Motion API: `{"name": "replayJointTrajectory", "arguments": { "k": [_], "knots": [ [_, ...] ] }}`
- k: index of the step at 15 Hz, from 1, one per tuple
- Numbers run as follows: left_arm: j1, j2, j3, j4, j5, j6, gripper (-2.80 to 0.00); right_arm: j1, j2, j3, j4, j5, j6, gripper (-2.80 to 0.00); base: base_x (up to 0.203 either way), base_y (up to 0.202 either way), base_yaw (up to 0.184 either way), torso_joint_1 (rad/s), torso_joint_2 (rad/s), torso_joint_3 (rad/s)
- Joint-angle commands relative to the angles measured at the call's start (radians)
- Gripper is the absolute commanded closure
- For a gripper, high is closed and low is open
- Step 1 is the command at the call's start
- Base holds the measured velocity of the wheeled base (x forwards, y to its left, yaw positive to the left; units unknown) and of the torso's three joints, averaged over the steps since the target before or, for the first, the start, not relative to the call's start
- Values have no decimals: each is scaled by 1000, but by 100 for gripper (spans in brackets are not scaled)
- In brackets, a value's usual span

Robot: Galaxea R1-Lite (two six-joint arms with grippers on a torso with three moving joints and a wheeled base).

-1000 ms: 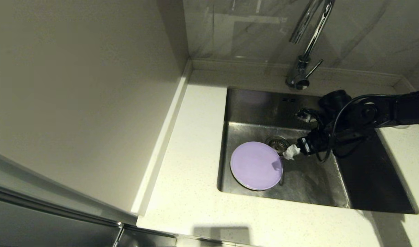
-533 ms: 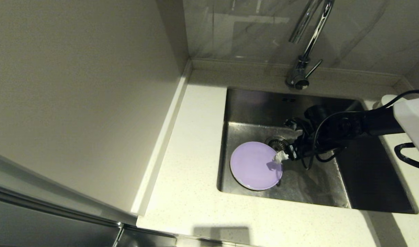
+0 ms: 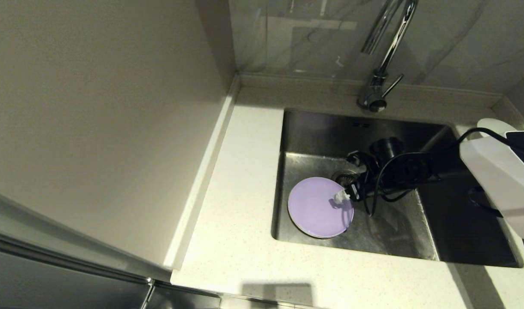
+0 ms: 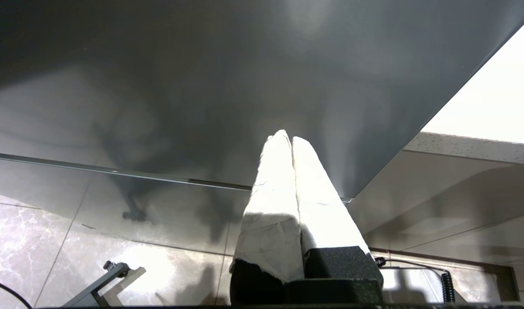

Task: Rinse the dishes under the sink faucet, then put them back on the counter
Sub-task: Put a plate back to the table from the sink

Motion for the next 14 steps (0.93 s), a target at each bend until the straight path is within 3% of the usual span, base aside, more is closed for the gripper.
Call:
{"name": "replayJointTrajectory", "arguments": {
  "k": [1, 11, 12, 14],
  "knots": [
    [0, -2, 0, -1, 0, -1, 0, 0, 39, -33, 0, 0, -3, -280, 0, 0, 0, 0, 0, 0],
    [0, -2, 0, -1, 0, -1, 0, 0, 97, -85, 0, -46, -9, -280, 0, 0, 0, 0, 0, 0],
    [0, -2, 0, -1, 0, -1, 0, 0, 100, -83, 0, -48, -29, 0, 0, 0, 0, 0, 0, 0],
    [0, -2, 0, -1, 0, -1, 0, 0, 102, -83, 0, -47, -51, 0, 0, 0, 0, 0, 0, 0]
  ]
}}
